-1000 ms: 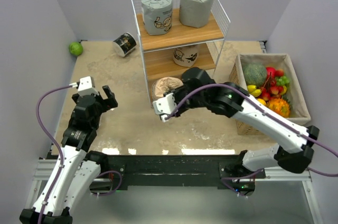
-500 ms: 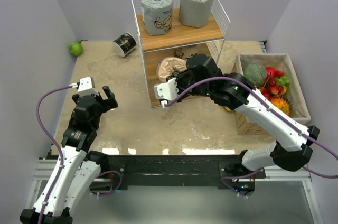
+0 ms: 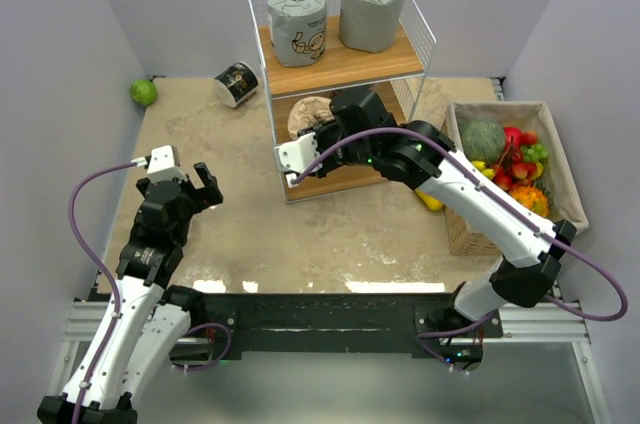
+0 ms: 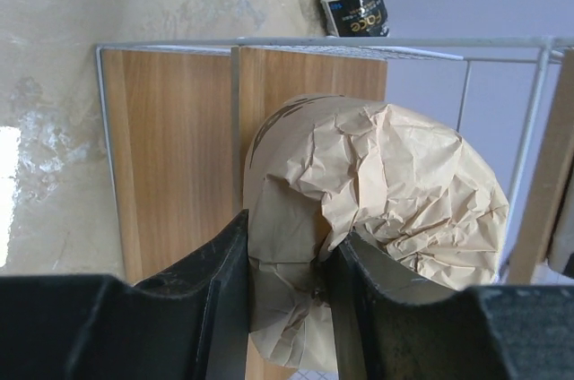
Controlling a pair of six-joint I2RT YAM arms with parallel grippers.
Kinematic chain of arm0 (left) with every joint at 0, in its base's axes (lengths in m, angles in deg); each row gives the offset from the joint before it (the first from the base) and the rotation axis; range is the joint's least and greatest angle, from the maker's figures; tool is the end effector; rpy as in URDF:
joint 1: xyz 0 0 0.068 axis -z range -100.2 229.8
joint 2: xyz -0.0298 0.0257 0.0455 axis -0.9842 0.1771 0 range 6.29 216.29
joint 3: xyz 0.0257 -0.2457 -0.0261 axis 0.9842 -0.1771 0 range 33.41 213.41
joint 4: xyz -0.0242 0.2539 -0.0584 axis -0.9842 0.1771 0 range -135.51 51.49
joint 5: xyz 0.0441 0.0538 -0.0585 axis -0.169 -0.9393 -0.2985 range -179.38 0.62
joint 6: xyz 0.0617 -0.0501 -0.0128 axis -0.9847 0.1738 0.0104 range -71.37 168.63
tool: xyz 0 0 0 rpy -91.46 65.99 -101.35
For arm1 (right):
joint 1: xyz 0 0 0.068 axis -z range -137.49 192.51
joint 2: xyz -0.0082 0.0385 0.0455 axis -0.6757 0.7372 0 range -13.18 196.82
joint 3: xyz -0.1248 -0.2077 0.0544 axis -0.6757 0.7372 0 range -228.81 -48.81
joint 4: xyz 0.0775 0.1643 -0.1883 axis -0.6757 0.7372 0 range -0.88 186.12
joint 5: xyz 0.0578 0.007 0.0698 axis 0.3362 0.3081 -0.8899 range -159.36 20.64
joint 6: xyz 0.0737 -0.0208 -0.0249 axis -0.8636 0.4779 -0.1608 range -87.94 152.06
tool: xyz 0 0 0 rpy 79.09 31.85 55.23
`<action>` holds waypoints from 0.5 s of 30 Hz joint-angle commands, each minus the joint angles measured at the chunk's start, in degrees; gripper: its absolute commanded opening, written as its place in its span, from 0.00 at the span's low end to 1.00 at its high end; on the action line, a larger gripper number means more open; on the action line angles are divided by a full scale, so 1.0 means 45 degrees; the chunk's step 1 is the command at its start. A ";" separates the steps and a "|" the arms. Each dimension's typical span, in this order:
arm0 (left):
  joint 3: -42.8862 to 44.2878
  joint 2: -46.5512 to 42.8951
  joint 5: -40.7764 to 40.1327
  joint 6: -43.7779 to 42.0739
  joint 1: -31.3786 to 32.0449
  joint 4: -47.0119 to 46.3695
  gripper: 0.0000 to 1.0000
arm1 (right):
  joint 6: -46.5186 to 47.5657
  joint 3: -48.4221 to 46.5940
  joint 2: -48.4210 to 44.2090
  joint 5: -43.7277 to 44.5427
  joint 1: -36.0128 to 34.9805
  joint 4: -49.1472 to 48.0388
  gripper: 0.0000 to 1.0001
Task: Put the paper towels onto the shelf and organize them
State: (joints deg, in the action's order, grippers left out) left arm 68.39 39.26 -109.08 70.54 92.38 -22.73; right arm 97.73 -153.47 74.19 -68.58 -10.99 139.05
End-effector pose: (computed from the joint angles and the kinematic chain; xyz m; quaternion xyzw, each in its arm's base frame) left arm 0.1937 -0.0192 0.2626 -0.1628 0.8003 -0.0315 0.5763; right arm 0.2067 0.2777 0.4046 -0.7549 0.4469 -0.0568 0.4766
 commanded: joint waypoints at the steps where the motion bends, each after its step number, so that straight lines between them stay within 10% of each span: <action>1: 0.0019 -0.0022 -0.0114 0.0053 0.0056 -0.0435 0.99 | 0.0368 -0.0726 -0.0042 0.0393 0.0071 -0.0412 0.38; 15: 0.0019 -0.0022 -0.0114 0.0053 0.0056 -0.0435 1.00 | 0.0719 -0.0492 0.0096 0.1195 0.0091 -0.1701 0.53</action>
State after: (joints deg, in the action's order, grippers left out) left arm 68.39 39.26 -109.10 70.52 92.38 -22.73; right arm 99.91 -153.58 75.81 -65.26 -10.71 135.29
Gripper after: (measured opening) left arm 0.994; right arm 0.510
